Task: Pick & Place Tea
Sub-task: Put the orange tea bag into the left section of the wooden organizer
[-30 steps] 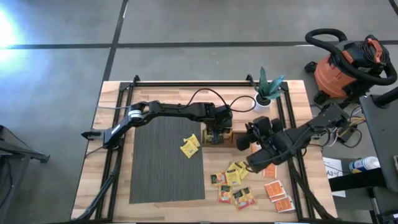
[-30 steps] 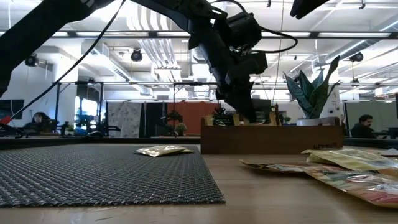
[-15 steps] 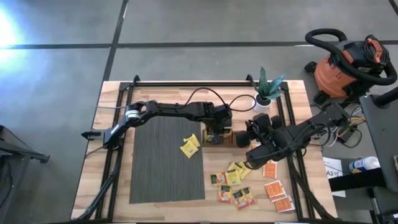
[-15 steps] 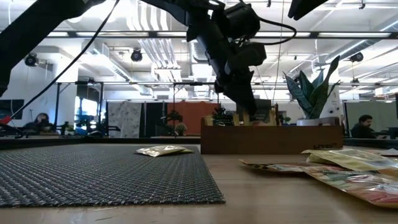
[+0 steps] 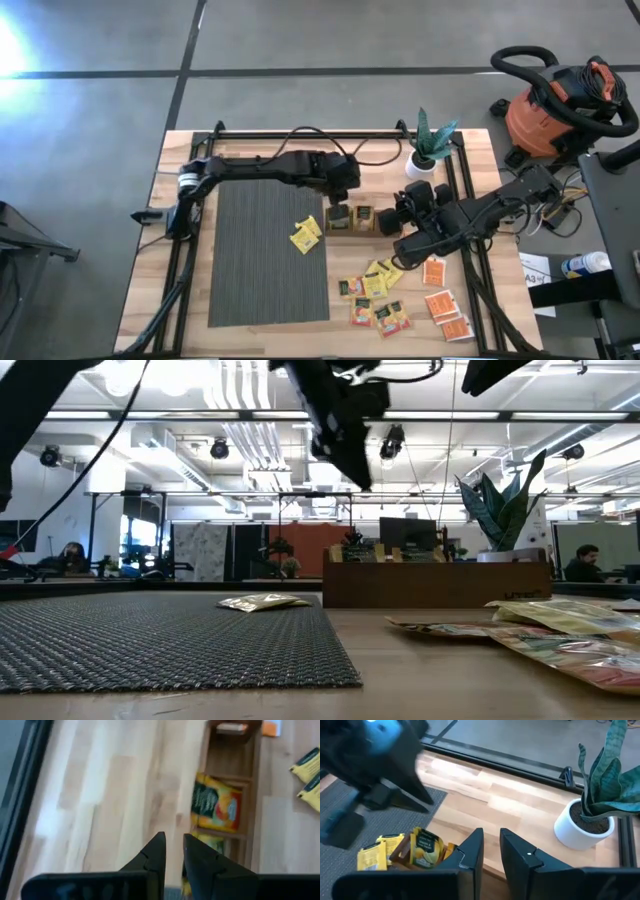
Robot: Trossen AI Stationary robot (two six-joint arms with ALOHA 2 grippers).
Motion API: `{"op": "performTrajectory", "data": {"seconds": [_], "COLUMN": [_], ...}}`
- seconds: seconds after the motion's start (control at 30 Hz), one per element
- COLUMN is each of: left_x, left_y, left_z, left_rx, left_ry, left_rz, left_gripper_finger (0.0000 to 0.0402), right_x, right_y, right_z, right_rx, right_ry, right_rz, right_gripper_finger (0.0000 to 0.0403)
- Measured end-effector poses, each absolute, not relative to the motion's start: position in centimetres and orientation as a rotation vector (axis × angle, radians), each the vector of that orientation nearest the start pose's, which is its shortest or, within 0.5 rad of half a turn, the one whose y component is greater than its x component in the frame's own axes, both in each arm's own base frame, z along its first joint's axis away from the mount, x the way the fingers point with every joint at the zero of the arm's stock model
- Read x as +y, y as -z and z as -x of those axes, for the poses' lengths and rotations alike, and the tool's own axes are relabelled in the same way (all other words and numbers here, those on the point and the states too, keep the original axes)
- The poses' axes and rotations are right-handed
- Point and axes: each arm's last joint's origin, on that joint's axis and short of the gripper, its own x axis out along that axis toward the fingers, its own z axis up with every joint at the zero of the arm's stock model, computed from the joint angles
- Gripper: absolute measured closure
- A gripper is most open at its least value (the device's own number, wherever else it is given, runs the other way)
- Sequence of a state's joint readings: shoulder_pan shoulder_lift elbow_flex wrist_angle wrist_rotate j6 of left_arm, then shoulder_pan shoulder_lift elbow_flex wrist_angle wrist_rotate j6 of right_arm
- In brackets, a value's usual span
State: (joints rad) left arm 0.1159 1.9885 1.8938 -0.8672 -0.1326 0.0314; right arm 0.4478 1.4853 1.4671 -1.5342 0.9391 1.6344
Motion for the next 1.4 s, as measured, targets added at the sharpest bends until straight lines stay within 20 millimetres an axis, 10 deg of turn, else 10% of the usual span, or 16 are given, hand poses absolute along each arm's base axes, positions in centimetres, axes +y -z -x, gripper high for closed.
{"op": "performTrajectory", "data": {"seconds": [0.57,0.9,1.4], "left_x": [3.2,2.6,2.1], "left_y": [-21.2,-20.2,-18.9], "left_z": [-32.5,-26.5,-23.7], "left_rx": [1.096,1.01,0.862], "left_ry": [-0.14,-0.097,0.007], "left_rz": [0.585,0.598,0.509], "left_gripper_finger": [0.0339,0.0339,0.0339], "right_x": [5.4,2.9,7.4], "right_y": [-31.5,-29.5,-23.9], "right_z": [-28.1,-29.6,-29.0], "right_rx": [0.719,0.727,1.105], "right_ry": [0.808,0.771,0.602], "right_rz": [-0.436,-0.67,-1.033], "right_gripper_finger": [0.0339,0.0339,0.0339]}}
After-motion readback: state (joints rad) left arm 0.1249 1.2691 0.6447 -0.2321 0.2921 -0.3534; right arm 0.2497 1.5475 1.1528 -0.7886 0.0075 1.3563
